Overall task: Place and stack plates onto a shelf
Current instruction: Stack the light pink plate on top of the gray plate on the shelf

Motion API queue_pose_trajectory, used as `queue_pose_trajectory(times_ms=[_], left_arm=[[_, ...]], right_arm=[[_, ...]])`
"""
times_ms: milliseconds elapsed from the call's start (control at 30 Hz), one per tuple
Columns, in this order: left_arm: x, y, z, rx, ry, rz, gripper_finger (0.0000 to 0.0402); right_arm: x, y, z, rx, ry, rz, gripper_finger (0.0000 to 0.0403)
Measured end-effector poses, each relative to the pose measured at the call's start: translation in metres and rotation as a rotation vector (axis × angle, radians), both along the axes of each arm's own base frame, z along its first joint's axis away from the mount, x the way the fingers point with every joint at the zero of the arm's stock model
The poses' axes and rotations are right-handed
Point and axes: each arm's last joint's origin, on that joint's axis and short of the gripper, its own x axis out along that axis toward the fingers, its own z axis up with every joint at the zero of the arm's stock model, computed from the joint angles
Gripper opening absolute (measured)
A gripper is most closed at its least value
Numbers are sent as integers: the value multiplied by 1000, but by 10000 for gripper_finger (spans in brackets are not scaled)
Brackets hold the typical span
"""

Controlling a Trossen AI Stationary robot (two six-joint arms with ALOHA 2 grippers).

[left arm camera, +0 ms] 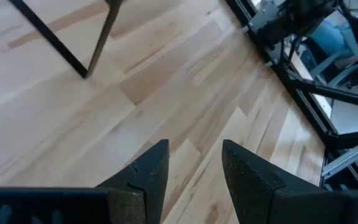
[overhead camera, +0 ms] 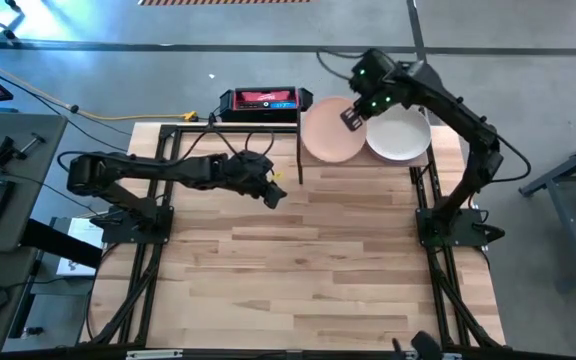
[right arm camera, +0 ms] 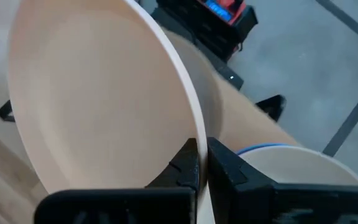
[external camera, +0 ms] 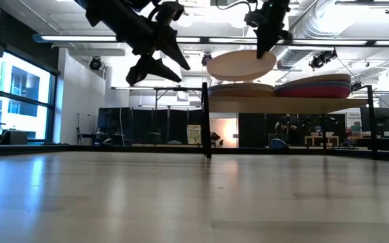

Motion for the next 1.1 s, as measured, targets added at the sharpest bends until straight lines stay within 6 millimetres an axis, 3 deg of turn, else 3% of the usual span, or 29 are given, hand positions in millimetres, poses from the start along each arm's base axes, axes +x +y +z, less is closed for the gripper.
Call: queue_pose_trajectory(times_ms=[367,733,1100], left_arm=[[-9,0,24,73,-112,-26,138],[-12,0,29,116,-118,-24,138],[-12,0,29,120,-117,-27,138]], right_arm=[[-18,-32,0,64,-132,-37,0],[-4,-50,-25,147,-92,-38,0],[-4,-62,-42,210,-32,-61,0]])
